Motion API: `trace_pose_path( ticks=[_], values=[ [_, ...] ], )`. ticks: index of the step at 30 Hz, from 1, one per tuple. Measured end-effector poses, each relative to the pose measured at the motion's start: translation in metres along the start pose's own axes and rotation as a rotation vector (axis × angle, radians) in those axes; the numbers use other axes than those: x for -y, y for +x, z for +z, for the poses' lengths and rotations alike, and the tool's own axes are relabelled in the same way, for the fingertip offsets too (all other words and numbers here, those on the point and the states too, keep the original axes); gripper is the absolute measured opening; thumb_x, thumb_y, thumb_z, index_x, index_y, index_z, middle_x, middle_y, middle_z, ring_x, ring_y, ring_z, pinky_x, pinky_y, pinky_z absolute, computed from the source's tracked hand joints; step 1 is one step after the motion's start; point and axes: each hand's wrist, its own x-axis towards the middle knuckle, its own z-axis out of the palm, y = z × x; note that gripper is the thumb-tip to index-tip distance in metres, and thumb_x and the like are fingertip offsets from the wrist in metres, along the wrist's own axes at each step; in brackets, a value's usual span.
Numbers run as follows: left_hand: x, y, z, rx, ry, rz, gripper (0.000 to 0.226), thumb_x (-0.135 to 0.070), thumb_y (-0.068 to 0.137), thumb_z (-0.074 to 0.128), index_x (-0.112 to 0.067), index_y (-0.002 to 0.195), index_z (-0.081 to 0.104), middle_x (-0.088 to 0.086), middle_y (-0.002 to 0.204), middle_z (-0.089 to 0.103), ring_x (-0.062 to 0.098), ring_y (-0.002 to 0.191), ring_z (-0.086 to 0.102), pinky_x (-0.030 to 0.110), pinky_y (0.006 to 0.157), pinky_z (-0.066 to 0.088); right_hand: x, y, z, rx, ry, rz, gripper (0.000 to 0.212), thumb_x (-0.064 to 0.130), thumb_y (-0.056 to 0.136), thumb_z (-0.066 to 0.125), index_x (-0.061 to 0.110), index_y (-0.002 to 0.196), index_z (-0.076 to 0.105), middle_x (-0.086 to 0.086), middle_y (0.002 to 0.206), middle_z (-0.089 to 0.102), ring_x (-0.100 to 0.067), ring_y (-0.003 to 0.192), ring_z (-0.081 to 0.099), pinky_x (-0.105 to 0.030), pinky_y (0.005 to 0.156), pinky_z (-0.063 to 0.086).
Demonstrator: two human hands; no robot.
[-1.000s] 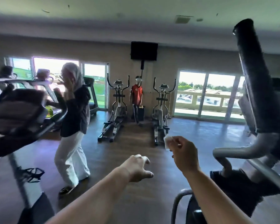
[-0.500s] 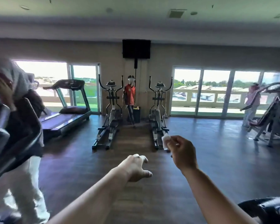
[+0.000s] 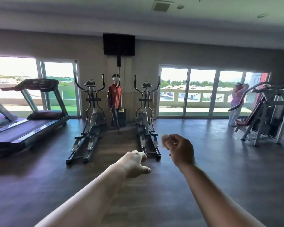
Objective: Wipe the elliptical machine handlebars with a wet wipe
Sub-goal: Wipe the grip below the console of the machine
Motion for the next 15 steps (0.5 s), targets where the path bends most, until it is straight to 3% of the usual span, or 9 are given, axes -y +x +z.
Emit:
trace_pose_path(
  ticks=[3, 9, 12, 15],
  values=[
    [0.009, 0.073, -0.007, 0.005, 0.002, 0.032, 0.066, -0.056, 0.084, 0.072, -0.026, 0.14, 0.055, 0.001, 0.136, 0.058, 0.019, 0.127, 0.054, 0.031, 0.108, 0.042, -0.028, 0.056, 0.023, -0.019, -0.018, 0.007, 0.026, 0.047, 0.077, 0.058, 0.029, 0.085, 0.074, 0.005, 0.081, 0.075, -0.02, 0.078, 0.071, -0.047, 0.067, 0.062],
    [0.032, 0.243, -0.007, 0.046, 0.011, 0.151, 0.062, -0.053, 0.084, 0.073, -0.024, 0.137, 0.058, 0.002, 0.133, 0.058, 0.021, 0.122, 0.057, 0.029, 0.102, 0.045, -0.099, 0.171, 0.076, -0.087, -0.051, 0.041, 0.009, 0.039, 0.089, 0.066, 0.037, 0.08, 0.067, 0.008, 0.083, 0.074, -0.016, 0.082, 0.071, -0.047, 0.071, 0.062],
    [0.031, 0.333, -0.011, 0.092, 0.032, 0.208, 0.067, -0.056, 0.083, 0.074, -0.025, 0.14, 0.056, 0.002, 0.137, 0.057, 0.02, 0.124, 0.057, 0.032, 0.106, 0.045, -0.126, 0.23, 0.086, -0.169, -0.073, 0.093, 0.022, 0.049, 0.093, 0.065, 0.039, 0.074, 0.065, 0.012, 0.077, 0.072, -0.012, 0.079, 0.07, -0.046, 0.071, 0.062],
    [0.015, 0.416, -0.009, 0.119, 0.046, 0.282, 0.068, -0.057, 0.084, 0.074, -0.026, 0.142, 0.055, 0.002, 0.139, 0.058, 0.02, 0.123, 0.058, 0.034, 0.107, 0.046, -0.157, 0.285, 0.081, -0.251, -0.073, 0.143, 0.021, 0.052, 0.092, 0.064, 0.043, 0.073, 0.063, 0.011, 0.079, 0.073, -0.015, 0.079, 0.071, -0.047, 0.072, 0.062]
  ],
)
